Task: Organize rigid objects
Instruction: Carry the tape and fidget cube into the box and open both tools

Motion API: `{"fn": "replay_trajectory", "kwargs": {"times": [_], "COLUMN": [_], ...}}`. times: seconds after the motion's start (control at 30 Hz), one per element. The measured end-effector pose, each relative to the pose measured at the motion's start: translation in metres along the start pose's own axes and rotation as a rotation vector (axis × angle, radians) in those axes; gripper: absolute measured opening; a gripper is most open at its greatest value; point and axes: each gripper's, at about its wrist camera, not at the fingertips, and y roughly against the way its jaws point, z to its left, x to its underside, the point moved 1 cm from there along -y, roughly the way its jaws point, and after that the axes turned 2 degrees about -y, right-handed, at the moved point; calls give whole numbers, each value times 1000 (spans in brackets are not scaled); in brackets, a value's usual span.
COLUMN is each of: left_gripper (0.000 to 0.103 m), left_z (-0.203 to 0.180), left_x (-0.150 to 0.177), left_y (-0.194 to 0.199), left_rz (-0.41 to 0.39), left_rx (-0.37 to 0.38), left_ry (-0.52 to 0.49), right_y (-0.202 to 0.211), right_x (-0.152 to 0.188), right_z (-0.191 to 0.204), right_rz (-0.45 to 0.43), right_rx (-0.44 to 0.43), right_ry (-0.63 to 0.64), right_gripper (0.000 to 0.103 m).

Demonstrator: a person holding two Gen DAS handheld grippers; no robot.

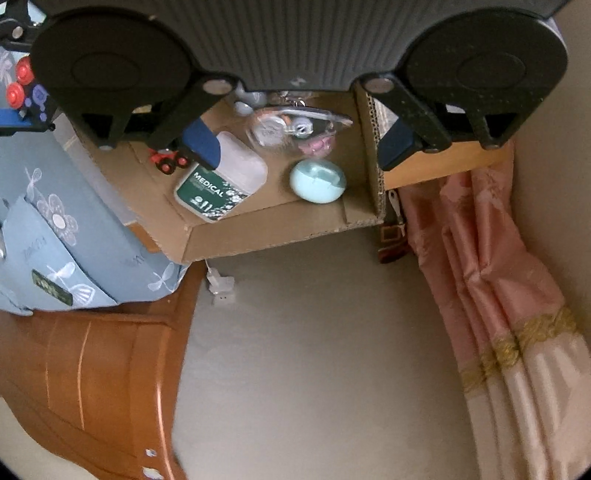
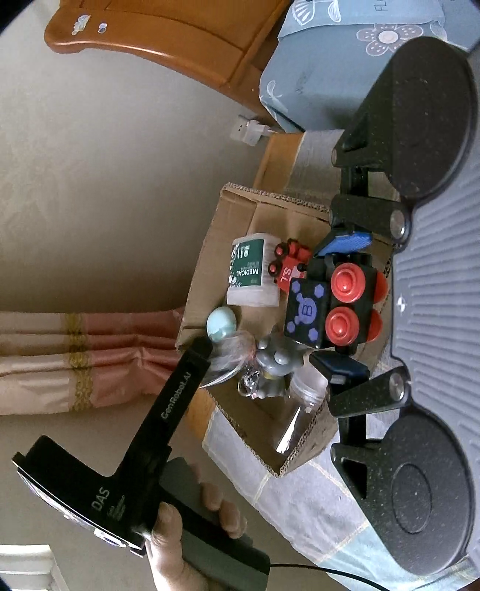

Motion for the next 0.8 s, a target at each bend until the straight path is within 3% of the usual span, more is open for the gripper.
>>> {"fn": "replay_trajectory", "kwargs": {"times": [0.3, 0.6, 0.63, 0.77, 0.8], "left_gripper": [101, 102, 102, 102, 102], "left_z": [21, 38, 37, 35, 34], "left_x": [20, 47, 51, 65, 69], "left_y": [26, 54, 55, 61, 62], "left_rz": [-54, -112, -110, -100, -101], "left_rx": [-54, -75, -78, -87, -86], "left_ry": [-10, -9, -14, -33, -30], "right_y": [-19, -56, -60, -69, -68], "right_x": [-13, -51, -56, -69, -70], "right_z": [13, 26, 26, 24, 24], "right_rz": [16, 35, 32, 26, 15], "right_rx": [-42, -39, -30, 6, 15], "right_ry": [21, 47, 42, 0, -6], "right_gripper": [60, 60, 61, 98, 100]}}
